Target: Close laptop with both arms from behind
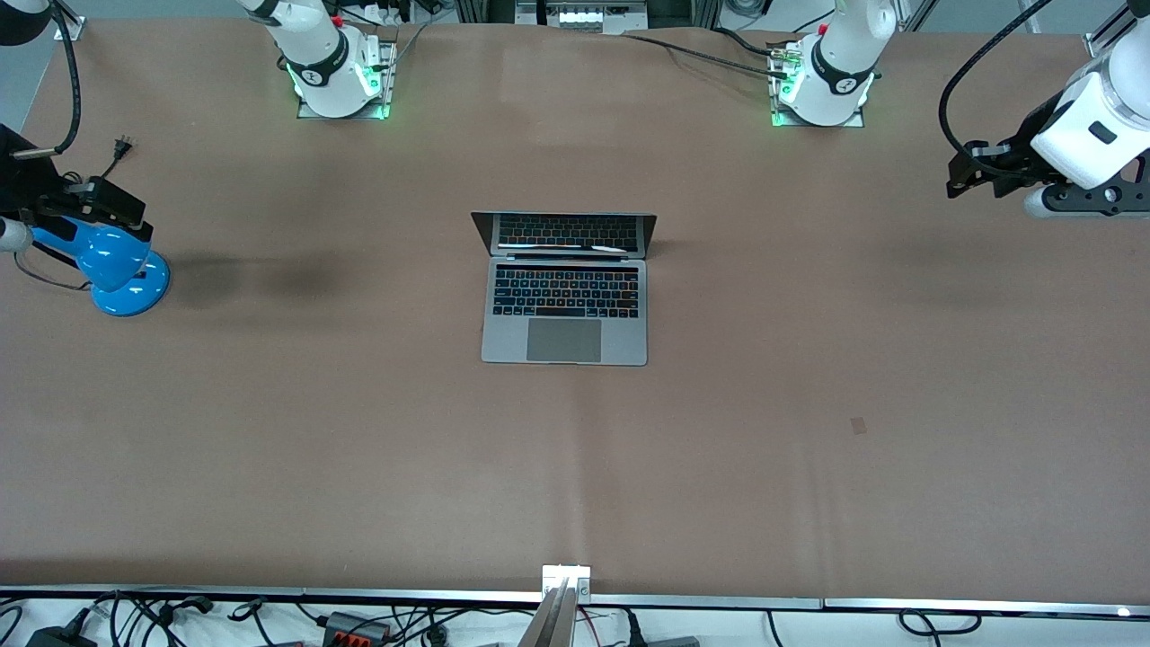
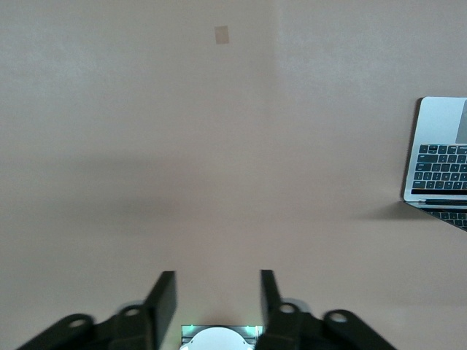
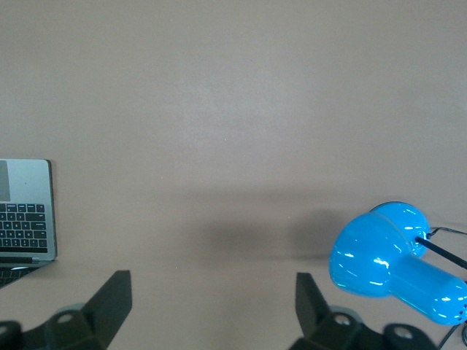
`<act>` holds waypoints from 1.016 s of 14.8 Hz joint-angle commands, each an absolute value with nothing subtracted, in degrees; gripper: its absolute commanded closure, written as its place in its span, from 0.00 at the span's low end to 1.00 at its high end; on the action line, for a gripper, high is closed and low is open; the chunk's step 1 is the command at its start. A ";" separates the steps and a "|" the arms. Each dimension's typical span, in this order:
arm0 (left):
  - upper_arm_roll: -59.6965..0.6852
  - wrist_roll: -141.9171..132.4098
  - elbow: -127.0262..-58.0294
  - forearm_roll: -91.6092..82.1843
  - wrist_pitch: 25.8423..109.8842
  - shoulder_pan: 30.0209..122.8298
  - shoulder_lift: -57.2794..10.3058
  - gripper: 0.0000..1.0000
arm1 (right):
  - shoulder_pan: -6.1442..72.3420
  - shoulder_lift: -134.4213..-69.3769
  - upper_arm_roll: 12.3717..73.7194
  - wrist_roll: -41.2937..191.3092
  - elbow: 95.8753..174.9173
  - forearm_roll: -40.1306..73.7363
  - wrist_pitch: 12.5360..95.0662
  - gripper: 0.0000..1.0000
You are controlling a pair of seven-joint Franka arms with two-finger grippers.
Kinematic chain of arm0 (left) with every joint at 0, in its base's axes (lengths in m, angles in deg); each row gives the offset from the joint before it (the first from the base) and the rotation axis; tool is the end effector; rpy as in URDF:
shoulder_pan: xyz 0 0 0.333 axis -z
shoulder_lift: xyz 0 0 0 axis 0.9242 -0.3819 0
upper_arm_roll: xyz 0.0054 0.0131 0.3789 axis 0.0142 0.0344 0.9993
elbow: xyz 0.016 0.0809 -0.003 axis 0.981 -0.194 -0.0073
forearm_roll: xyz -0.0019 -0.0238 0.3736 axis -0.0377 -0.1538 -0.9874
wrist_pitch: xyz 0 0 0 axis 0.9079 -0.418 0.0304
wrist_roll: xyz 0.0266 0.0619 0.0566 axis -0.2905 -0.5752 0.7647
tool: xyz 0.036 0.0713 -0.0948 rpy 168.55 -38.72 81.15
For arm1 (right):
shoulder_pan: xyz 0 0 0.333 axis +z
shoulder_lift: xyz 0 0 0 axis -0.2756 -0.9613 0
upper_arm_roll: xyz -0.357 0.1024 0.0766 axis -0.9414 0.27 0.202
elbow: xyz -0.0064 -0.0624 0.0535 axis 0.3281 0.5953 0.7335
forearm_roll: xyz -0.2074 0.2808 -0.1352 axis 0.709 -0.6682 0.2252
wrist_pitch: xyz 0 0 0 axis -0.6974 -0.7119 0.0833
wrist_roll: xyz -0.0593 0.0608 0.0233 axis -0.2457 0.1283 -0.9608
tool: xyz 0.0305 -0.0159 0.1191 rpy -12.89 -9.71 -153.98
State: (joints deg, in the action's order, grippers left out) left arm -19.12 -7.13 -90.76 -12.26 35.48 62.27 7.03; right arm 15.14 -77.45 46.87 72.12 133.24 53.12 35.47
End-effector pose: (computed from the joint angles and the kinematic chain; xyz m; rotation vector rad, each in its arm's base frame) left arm 0.4872 -0.0286 0.6461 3.1277 0.0423 -0.2307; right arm 0.5384 -0.0223 0.6373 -3.1312 0.0113 -0.0368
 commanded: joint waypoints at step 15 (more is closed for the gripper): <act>-19.53 -9.36 -89.41 -4.49 30.15 62.45 7.32 0.99 | 19.77 -81.15 47.26 71.91 133.40 52.77 27.05 1.00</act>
State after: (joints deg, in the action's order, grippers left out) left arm -19.66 -7.90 -90.22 -8.01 31.45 62.42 7.04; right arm 17.69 -79.80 47.08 72.25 133.58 53.00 29.31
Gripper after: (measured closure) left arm 0.991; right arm 0.991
